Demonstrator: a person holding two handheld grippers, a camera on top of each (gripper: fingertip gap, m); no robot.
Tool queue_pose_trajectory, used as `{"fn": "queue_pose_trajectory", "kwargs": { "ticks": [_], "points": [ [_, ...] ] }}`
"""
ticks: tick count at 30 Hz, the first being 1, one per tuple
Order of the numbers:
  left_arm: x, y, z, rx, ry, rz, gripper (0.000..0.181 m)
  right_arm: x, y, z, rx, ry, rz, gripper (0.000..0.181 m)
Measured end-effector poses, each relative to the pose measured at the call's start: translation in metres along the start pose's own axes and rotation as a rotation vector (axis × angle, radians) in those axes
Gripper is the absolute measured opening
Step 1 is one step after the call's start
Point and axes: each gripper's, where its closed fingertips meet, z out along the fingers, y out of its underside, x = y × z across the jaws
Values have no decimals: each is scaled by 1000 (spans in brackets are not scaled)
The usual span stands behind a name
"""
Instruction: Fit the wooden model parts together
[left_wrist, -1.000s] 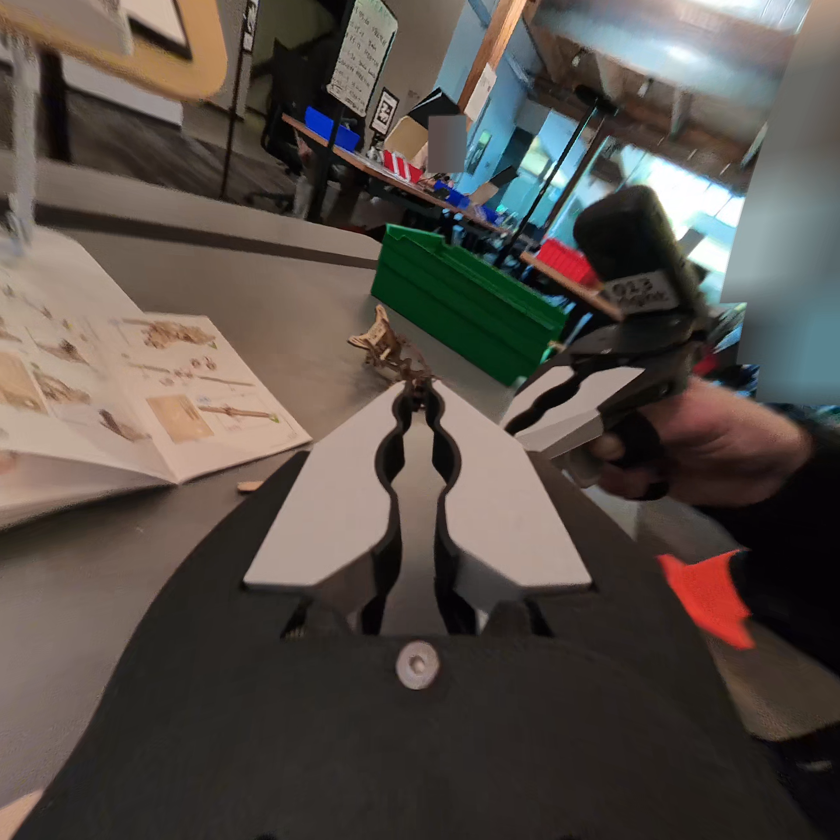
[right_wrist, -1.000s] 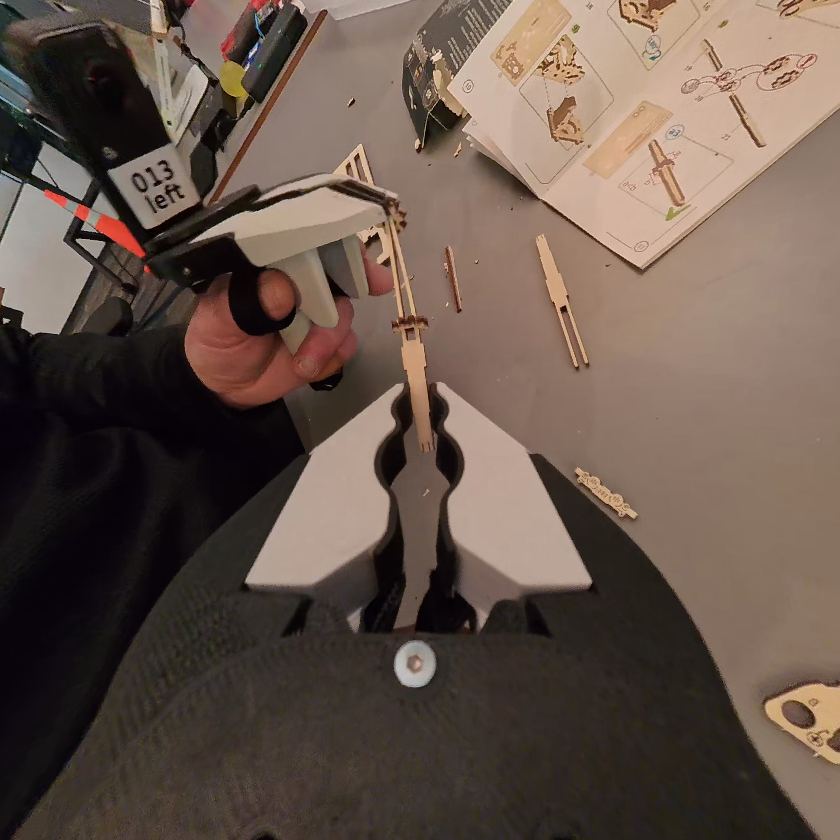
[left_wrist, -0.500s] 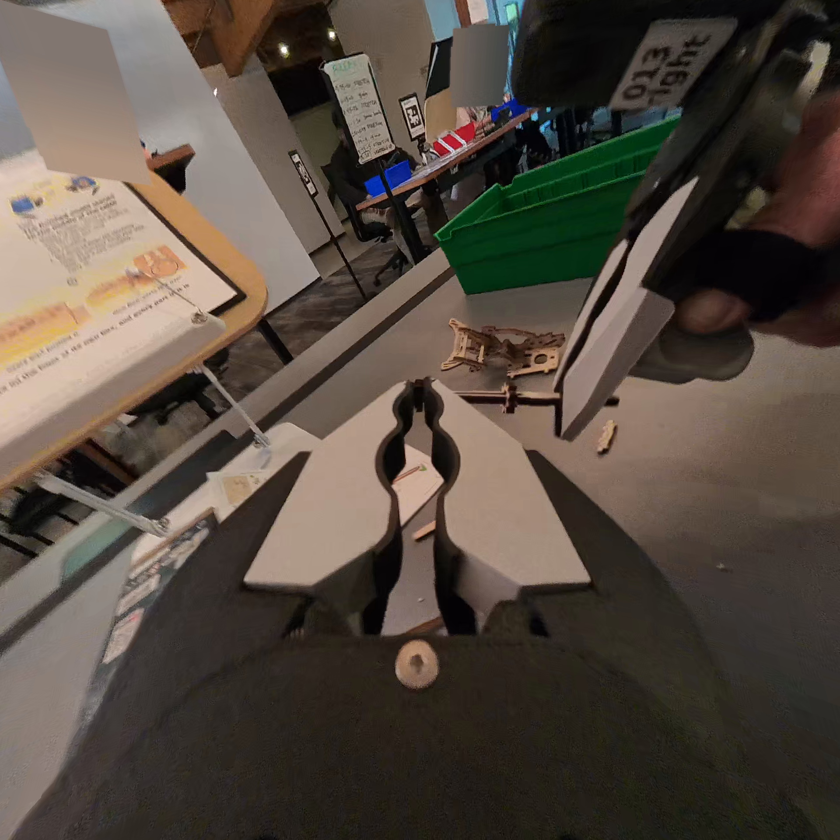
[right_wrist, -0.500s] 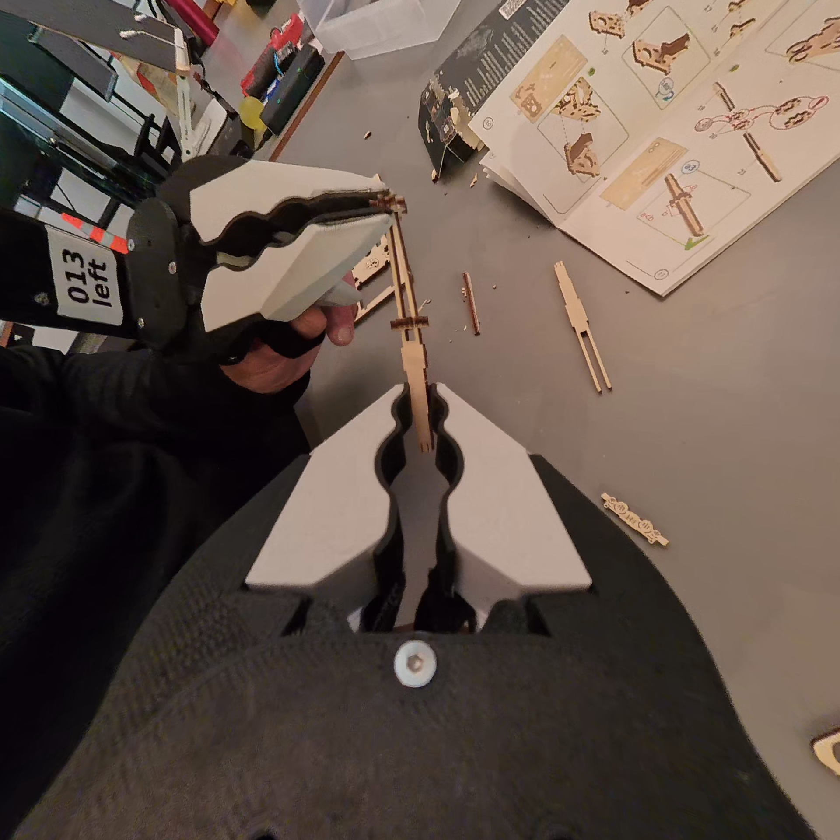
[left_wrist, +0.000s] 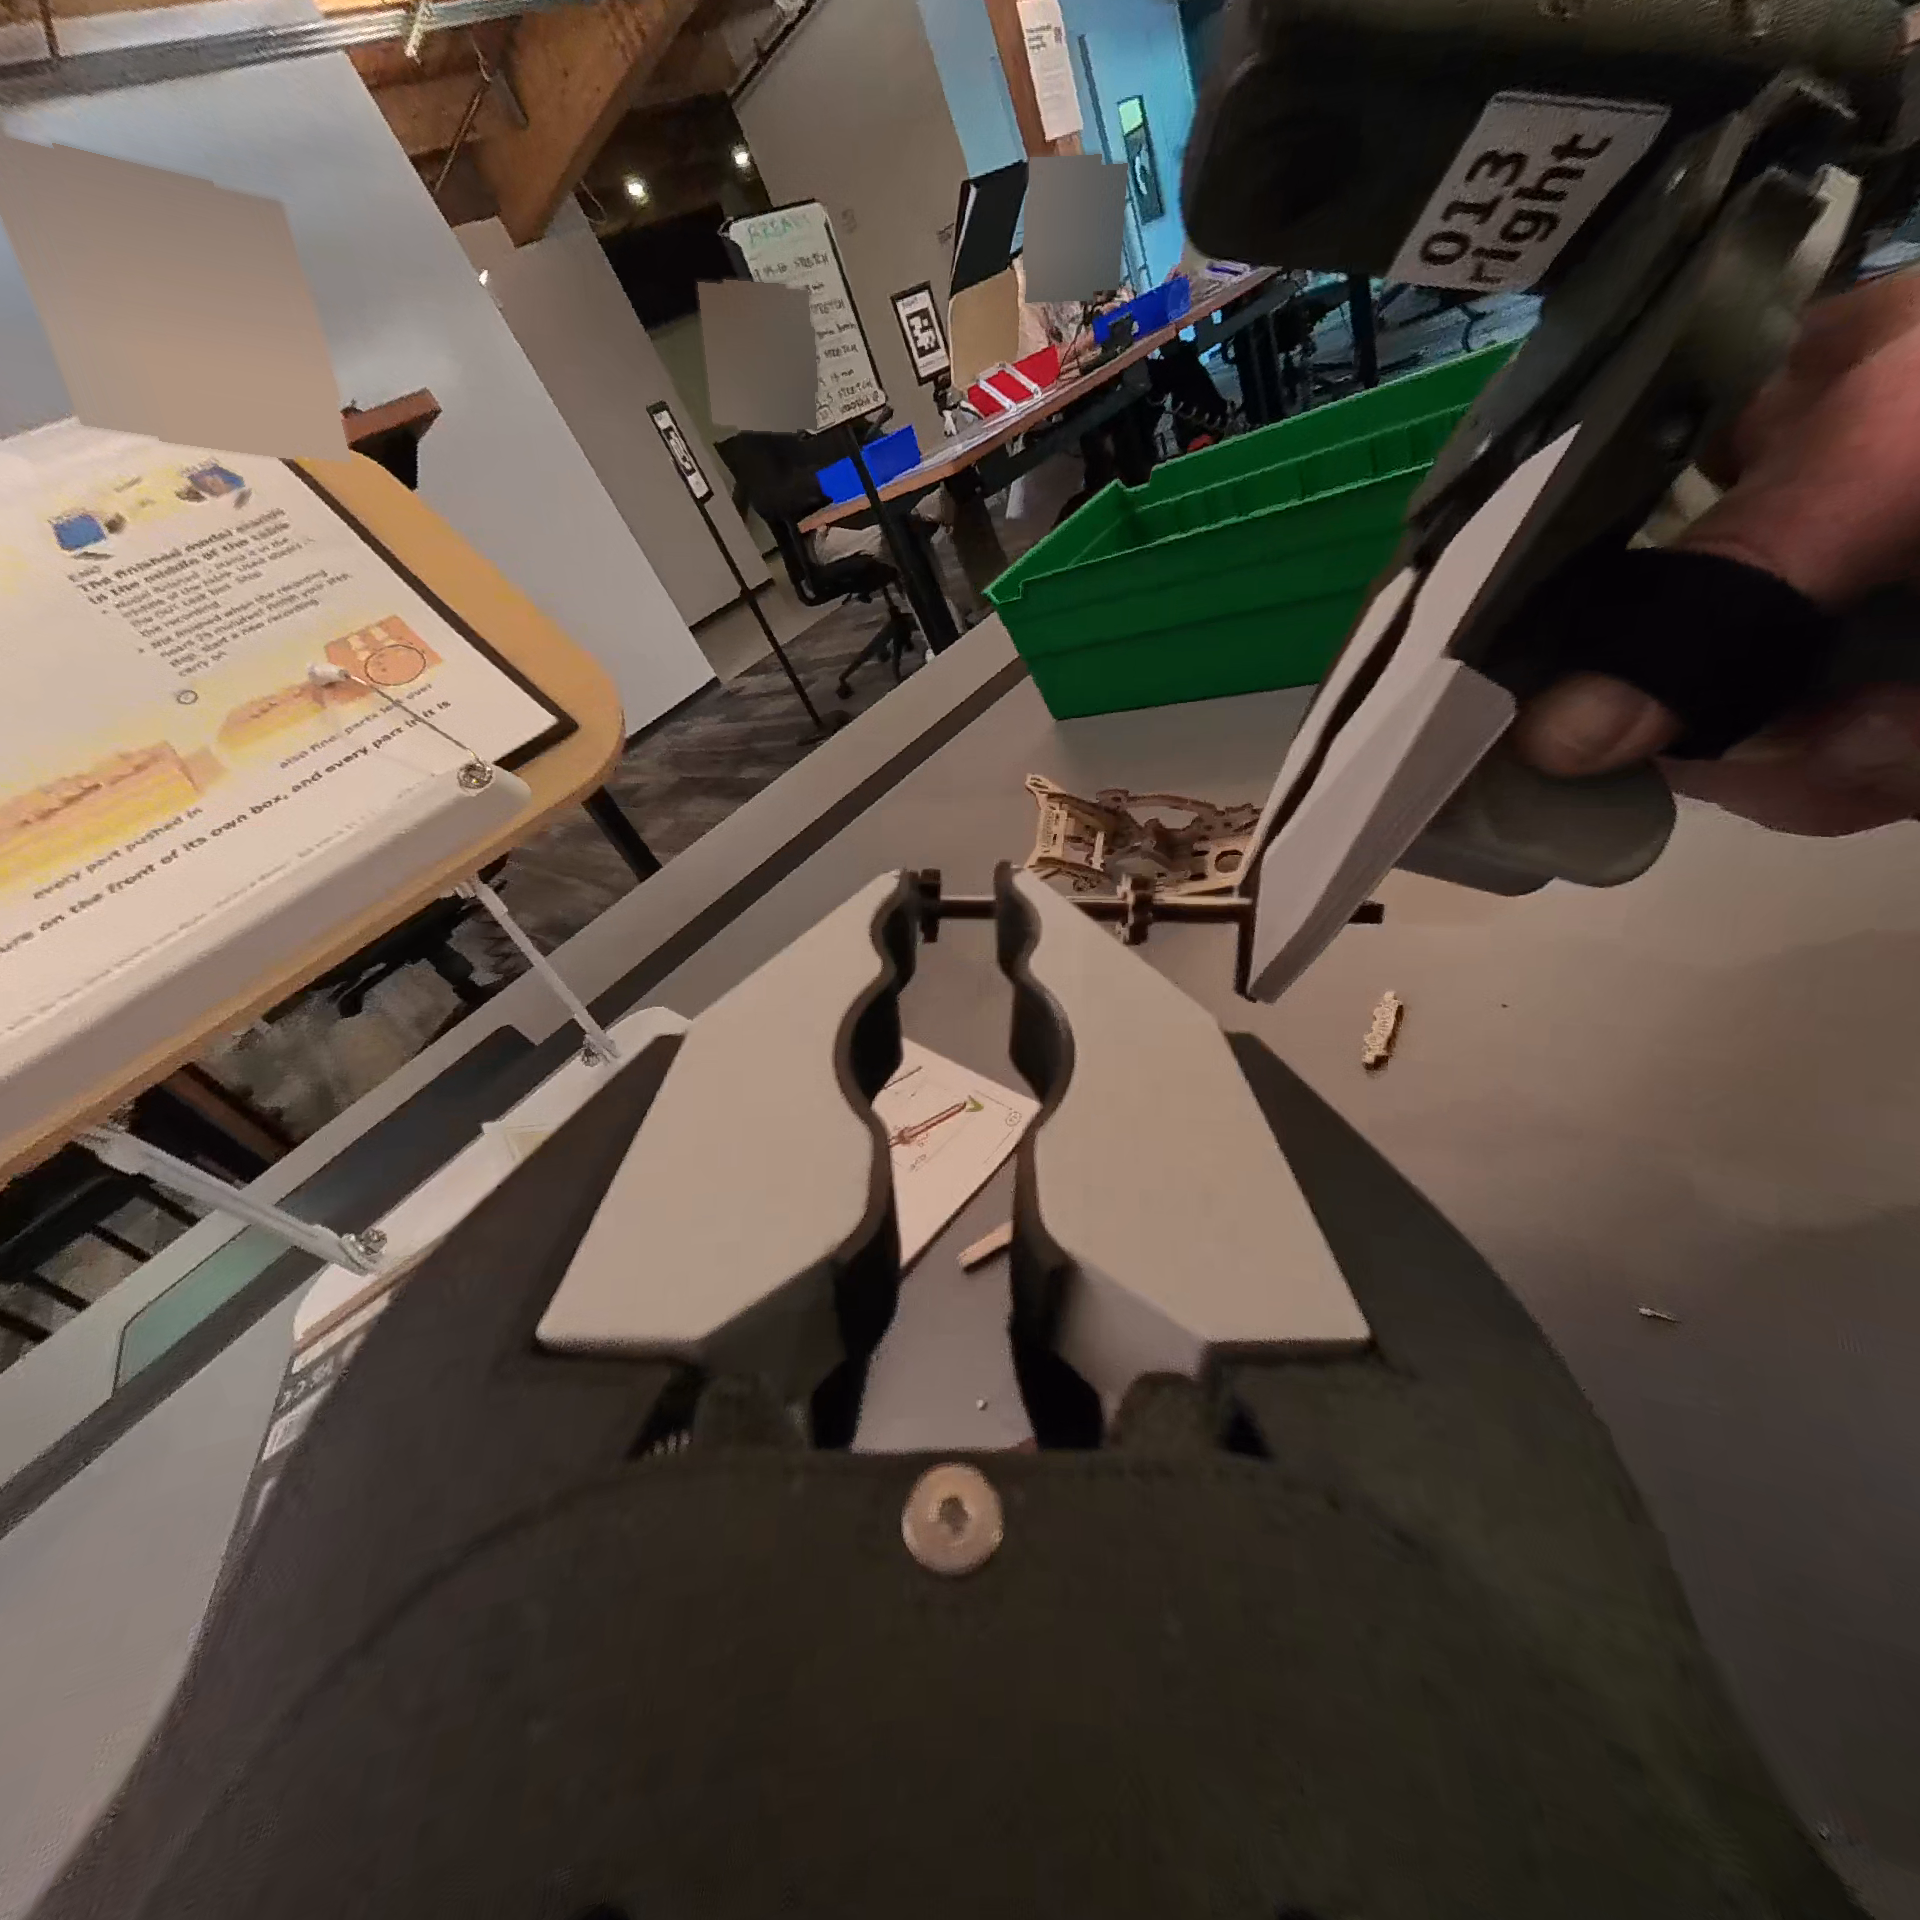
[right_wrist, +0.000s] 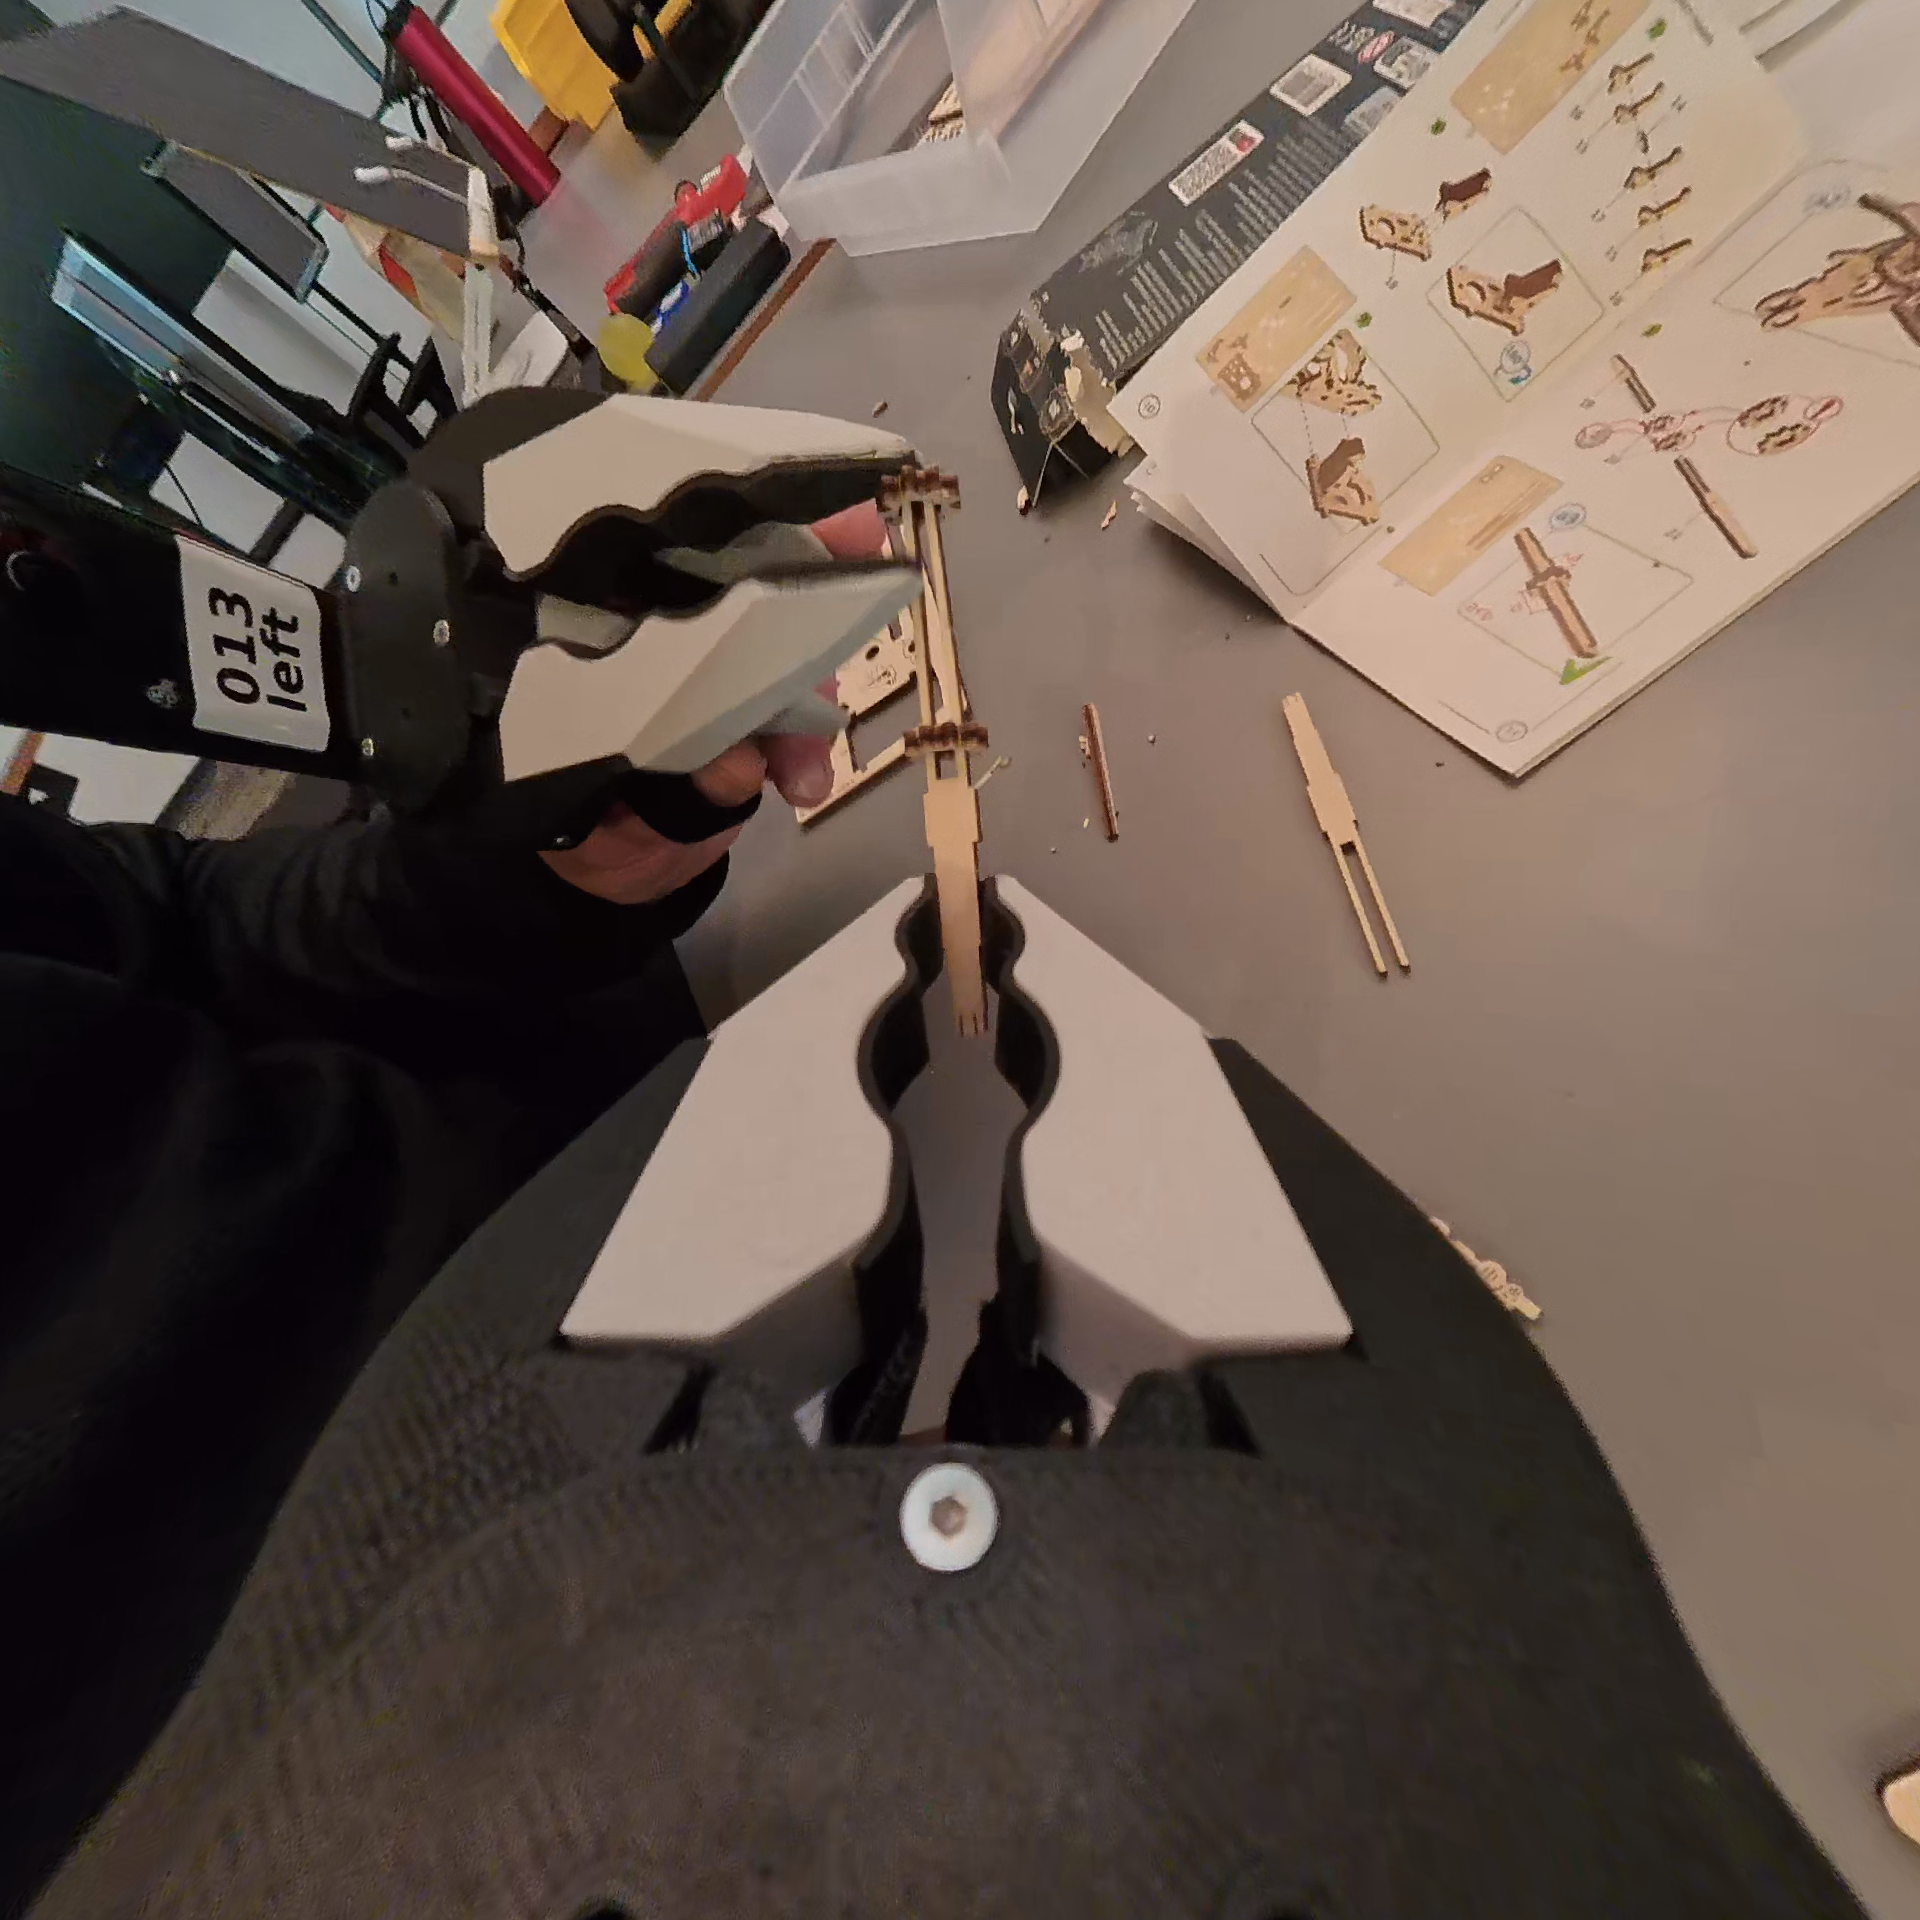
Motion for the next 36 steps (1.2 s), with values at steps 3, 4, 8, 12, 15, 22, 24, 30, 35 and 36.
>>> {"fn": "queue_pose_trajectory", "kwargs": {
  "ticks": [3, 4, 8, 12, 15, 22, 24, 30, 35, 36],
  "points": [
    [-1, 0, 1, 0, 10, -49, 9, 0, -1, -1, 8, 9, -9, 4],
    [-3, -1, 0, 4, 5, -70, 6, 1, -2, -1, 12, 12, -12, 4],
    [-5, -4, 0, 18, 14, -155, 2, -2, -4, -2, 21, 21, -42, 4],
    [-6, -2, 0, 21, 8, -171, 2, -1, -5, -2, 20, 39, -57, 4],
    [-5, 0, -2, 20, 32, -172, 3, -1, -4, -1, 18, 46, -61, 4],
    [-15, -15, -11, 66, 62, -246, 19, -4, -11, -3, 52, 45, -97, 4],
    [-28, -16, -14, 82, 72, -409, 21, -2, -12, -6, 55, 59, -114, 4],
    [-24, -23, -7, 75, 296, -875, 28, -3, -19, -11, 58, 172, -314, 4],
    [-12, -21, -2, 72, 390, -1062, 15, -5, -21, -12, 57, 213, -386, 4],
    [-12, -21, -2, 78, 384, -1066, 12, -5, -22, -13, 61, 214, -389, 4]
  ]
}}
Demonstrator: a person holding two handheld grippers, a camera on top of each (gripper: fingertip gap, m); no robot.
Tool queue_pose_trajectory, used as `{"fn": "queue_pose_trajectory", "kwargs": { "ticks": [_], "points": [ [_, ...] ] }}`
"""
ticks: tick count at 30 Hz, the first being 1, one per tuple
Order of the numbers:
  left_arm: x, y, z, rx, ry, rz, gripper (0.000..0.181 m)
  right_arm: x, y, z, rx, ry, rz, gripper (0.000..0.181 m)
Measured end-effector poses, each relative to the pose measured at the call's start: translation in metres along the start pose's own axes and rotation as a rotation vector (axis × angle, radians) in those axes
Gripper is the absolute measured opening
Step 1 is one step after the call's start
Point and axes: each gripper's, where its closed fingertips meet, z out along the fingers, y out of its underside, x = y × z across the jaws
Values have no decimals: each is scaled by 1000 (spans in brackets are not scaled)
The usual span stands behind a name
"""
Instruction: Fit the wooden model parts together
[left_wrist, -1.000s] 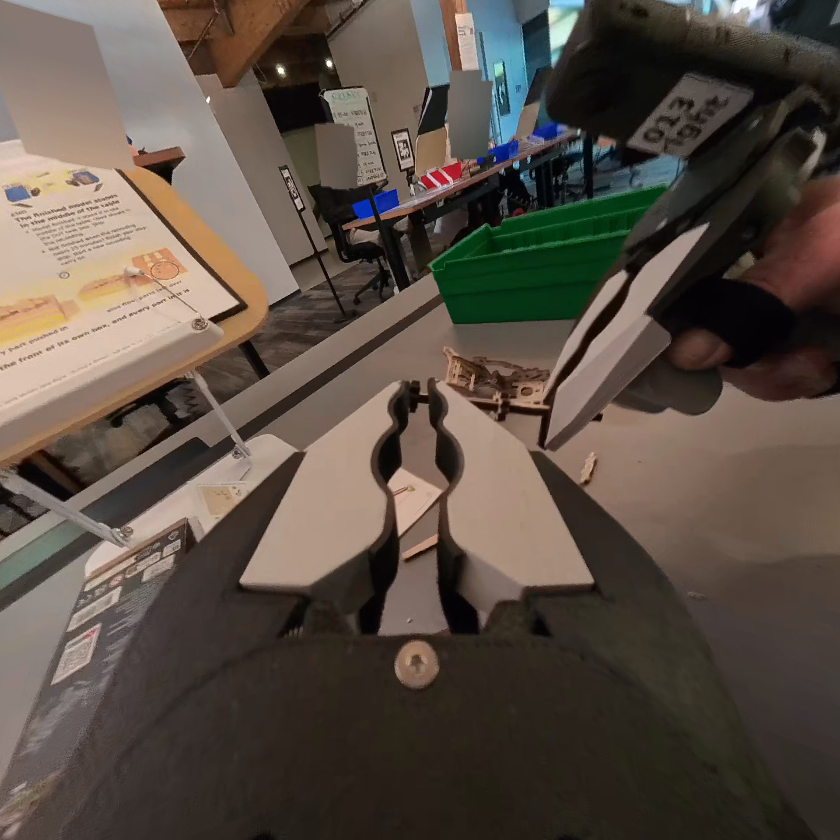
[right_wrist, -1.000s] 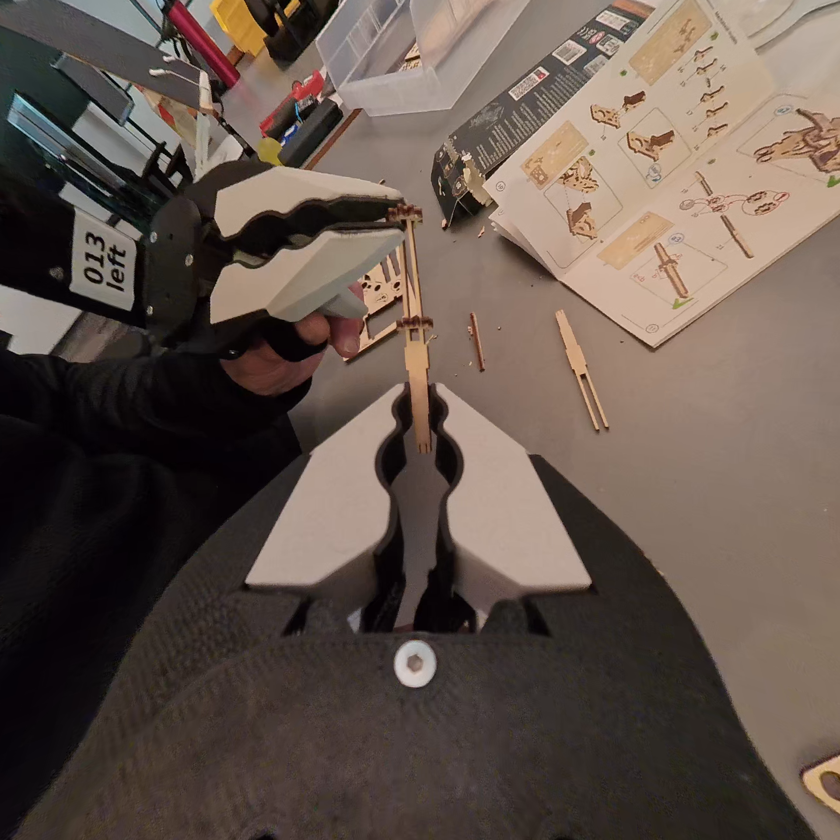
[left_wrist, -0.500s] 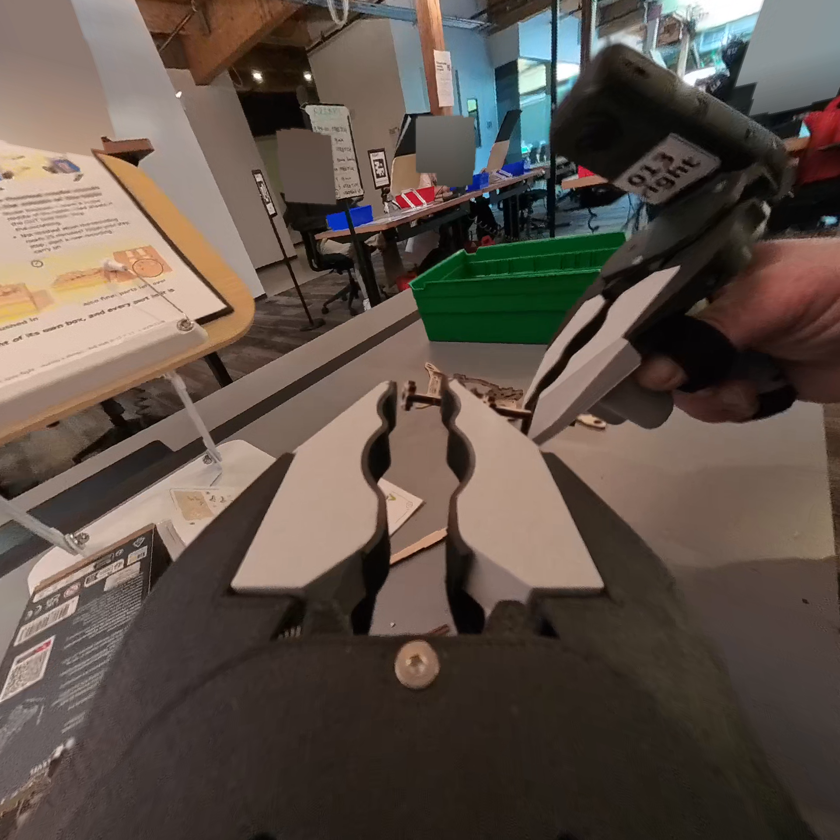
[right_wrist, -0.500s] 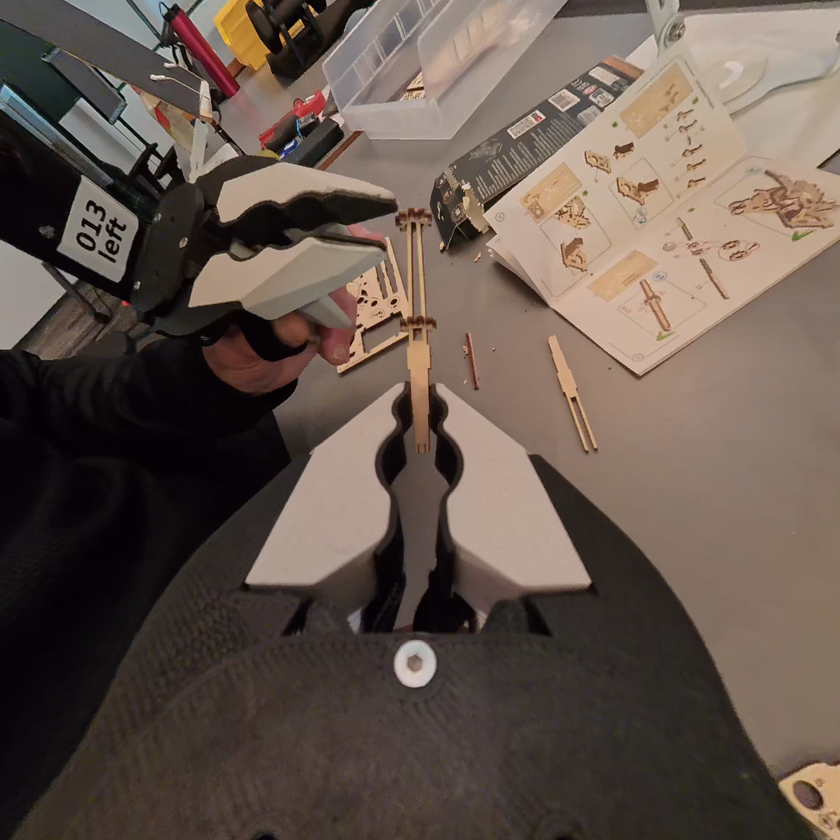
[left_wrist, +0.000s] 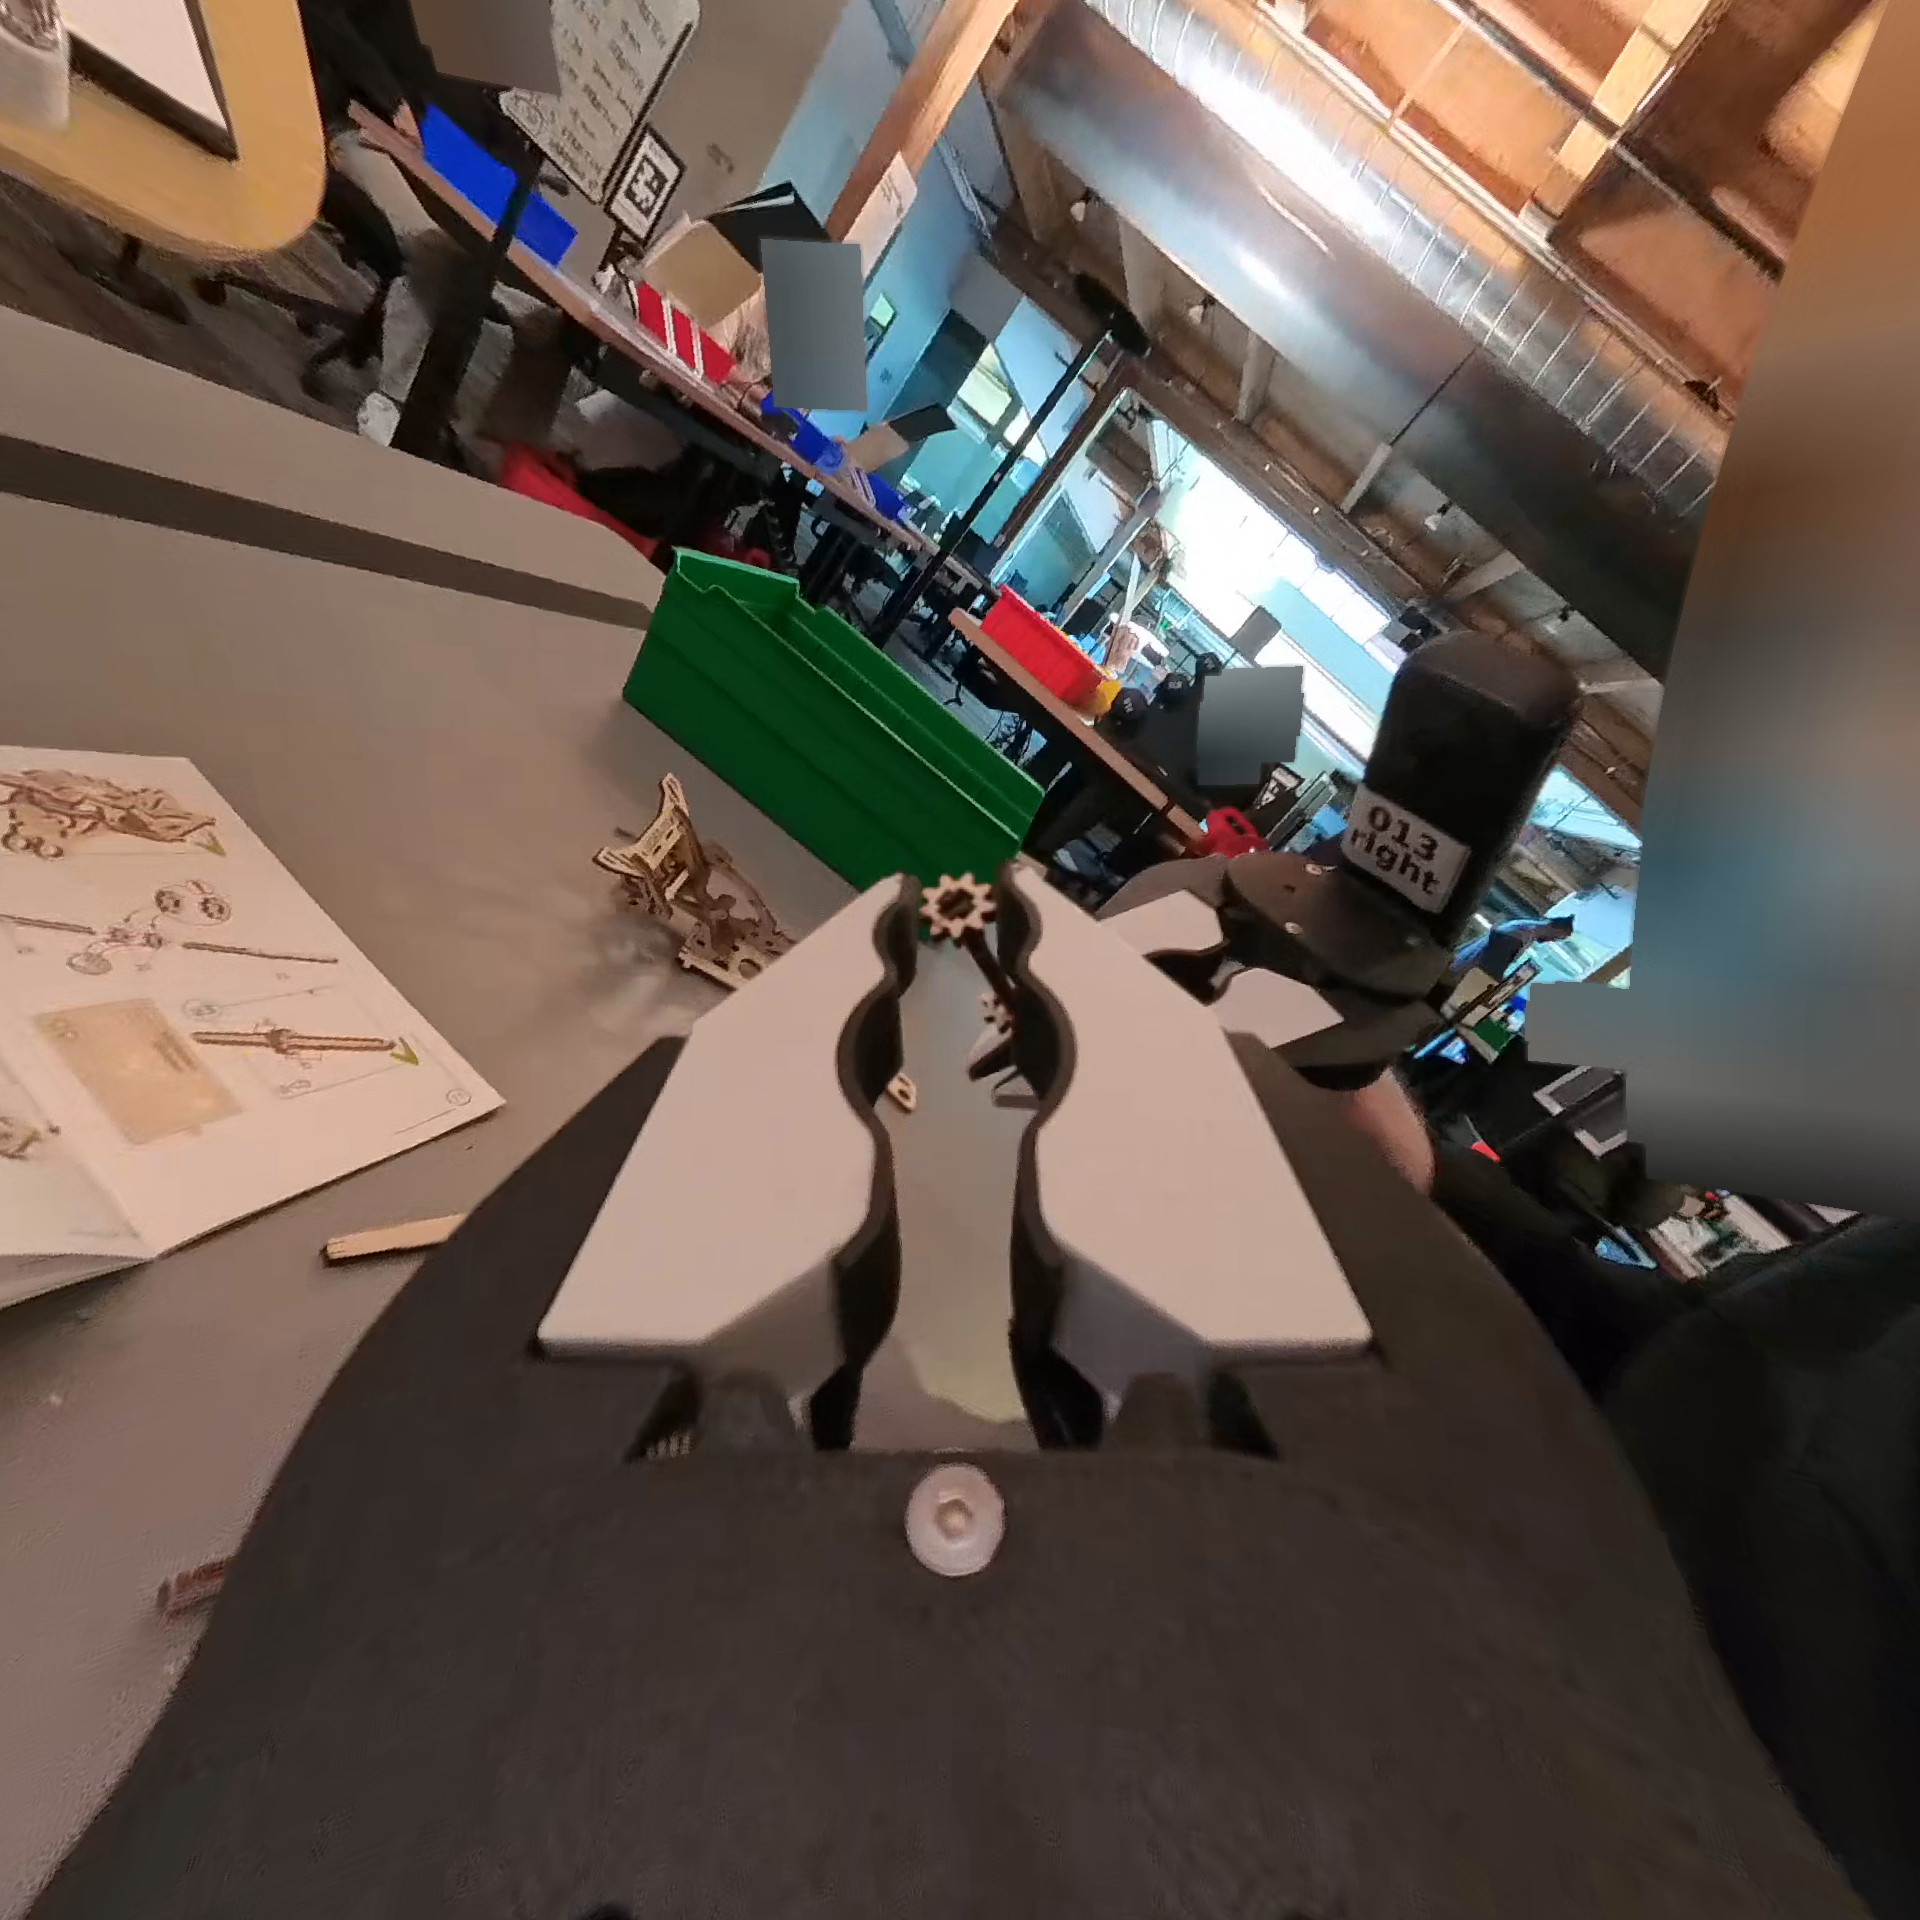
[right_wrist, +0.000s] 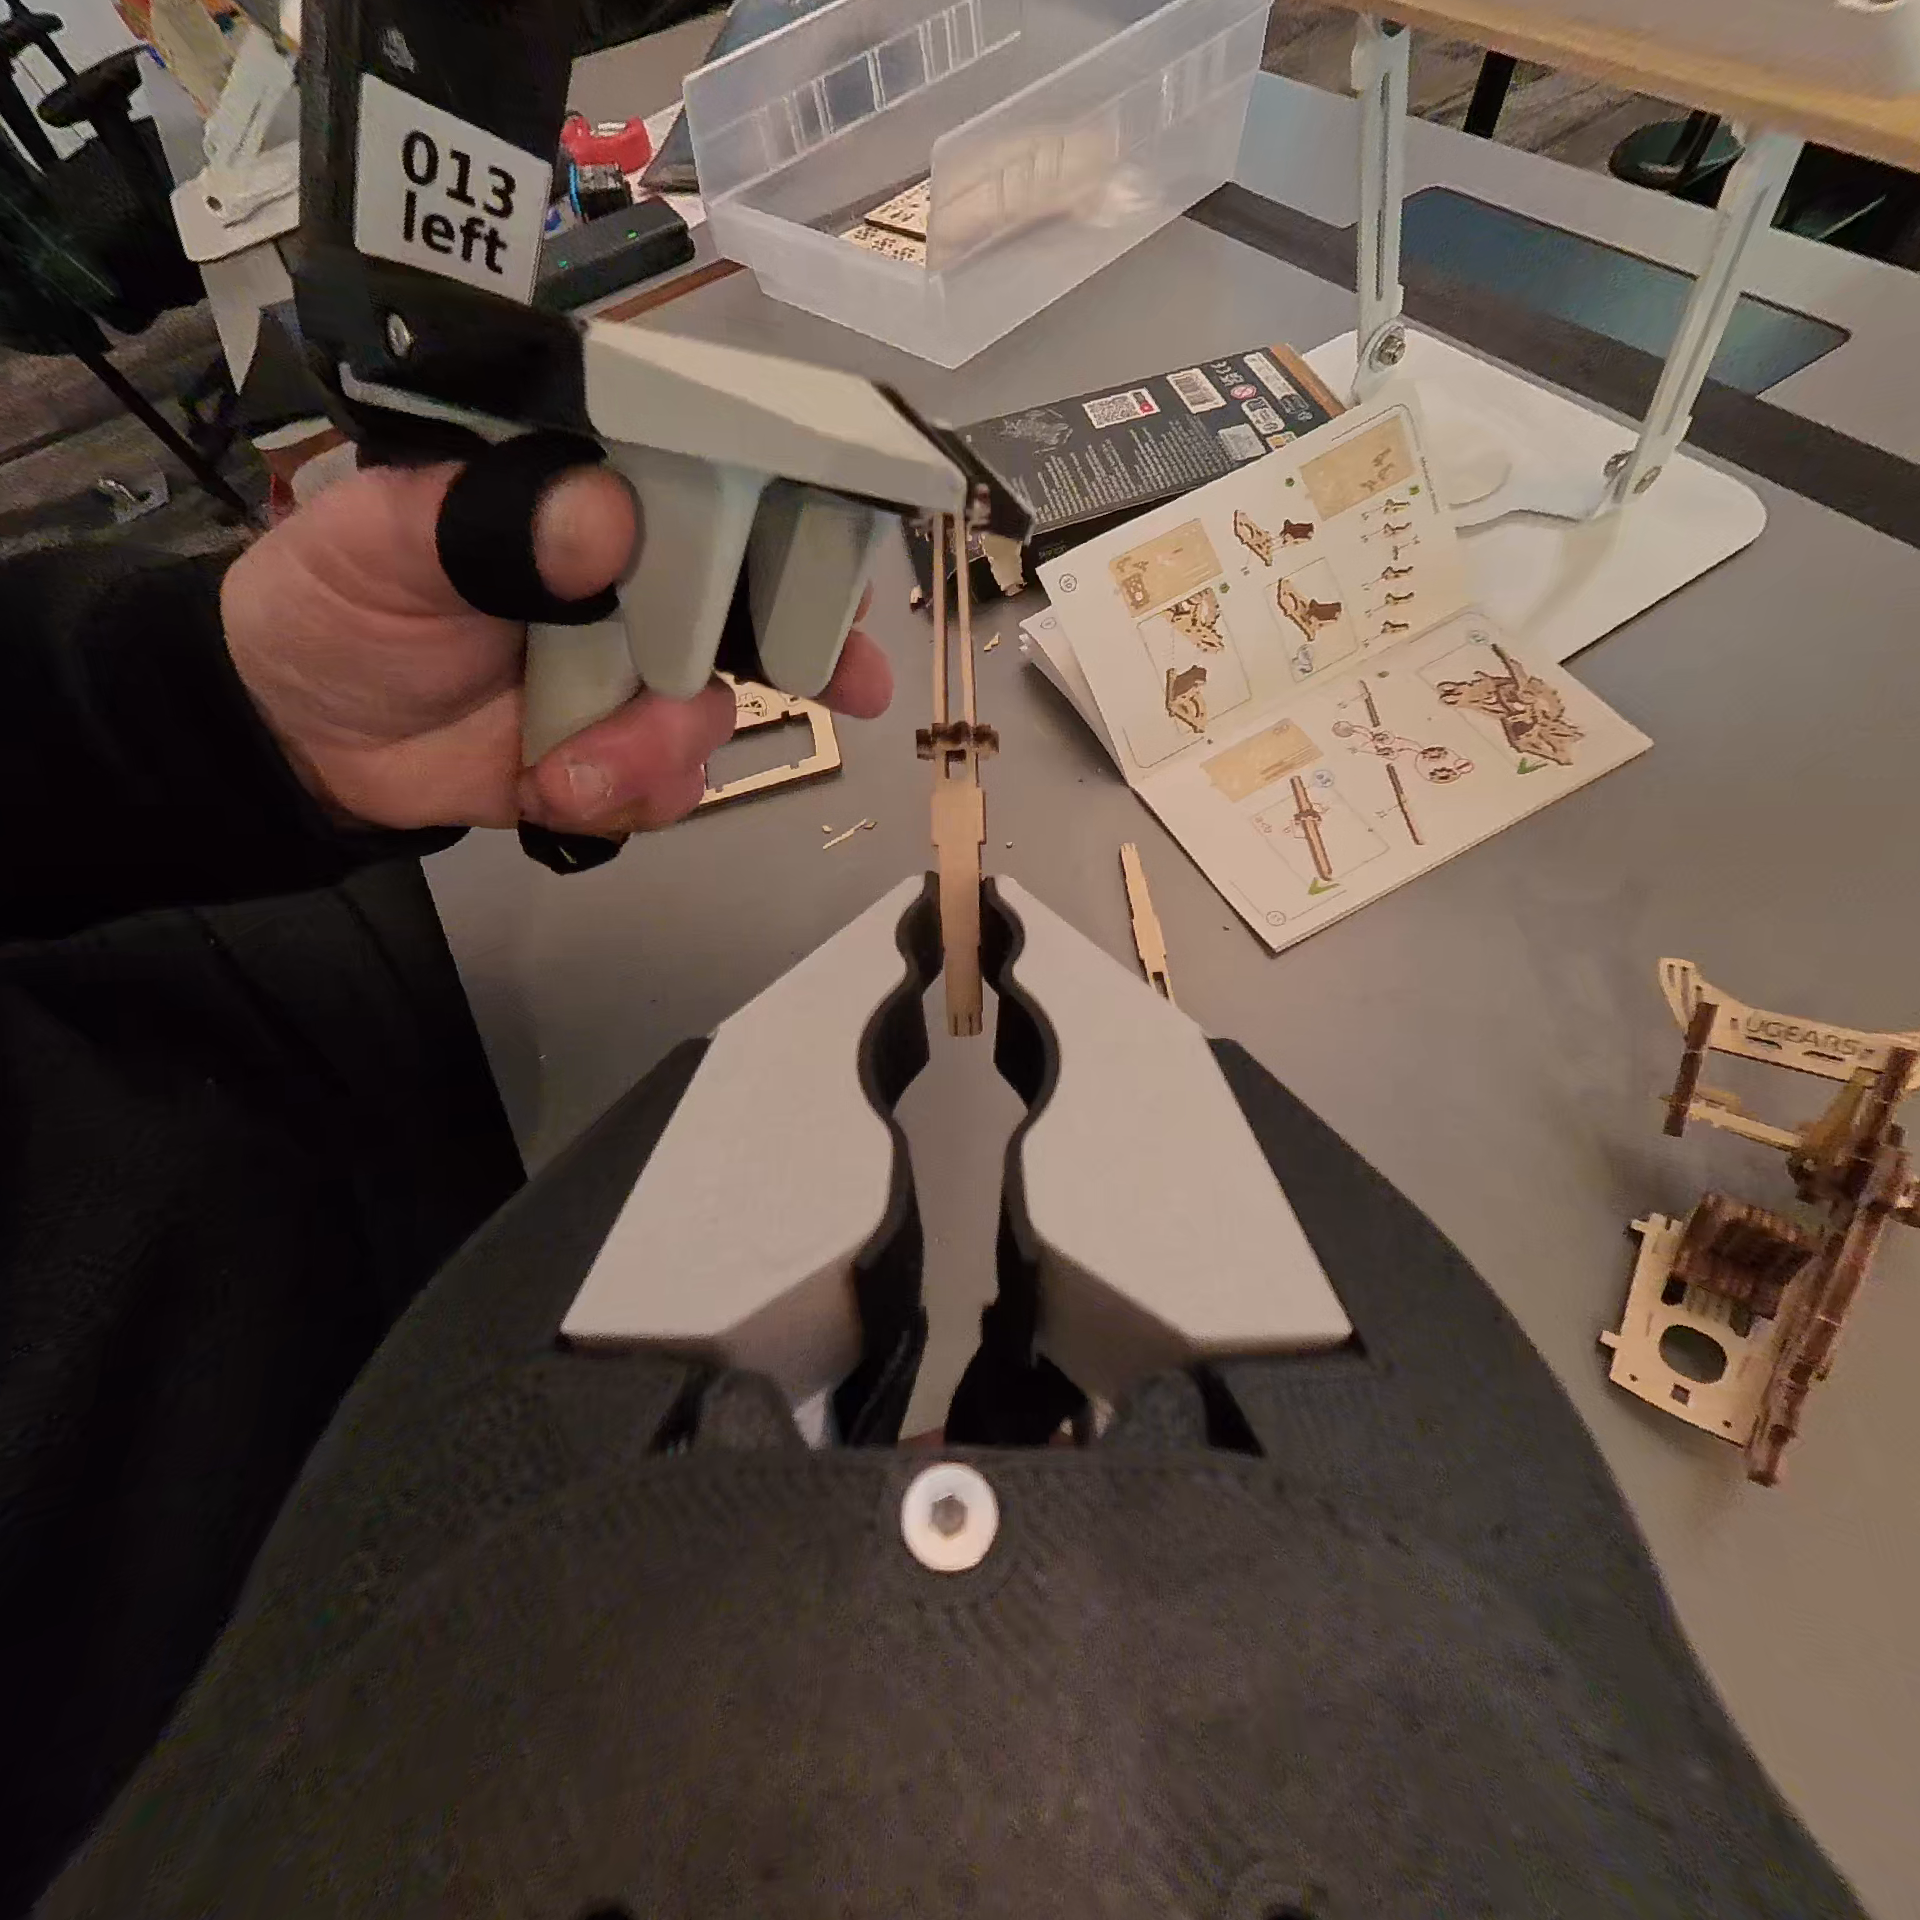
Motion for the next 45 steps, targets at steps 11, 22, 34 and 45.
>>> {"fn": "queue_pose_trajectory", "kwargs": {
  "ticks": [11, 22, 34, 45],
  "points": [
    [8, 9, 8, 39, 64, -112, 11, 1, -4, -3, 17, 21, -12, 4],
    [3, 7, 3, 131, 83, -220, 18, 8, -2, -4, 4, 67, -26, 4],
    [9, 16, 10, 108, 99, -226, 12, 7, -1, -4, -12, 76, -45, 4],
    [-11, 35, -4, 16, 28, -188, 27, 15, 0, -13, 76, -14, 123, 4]
  ]
}}
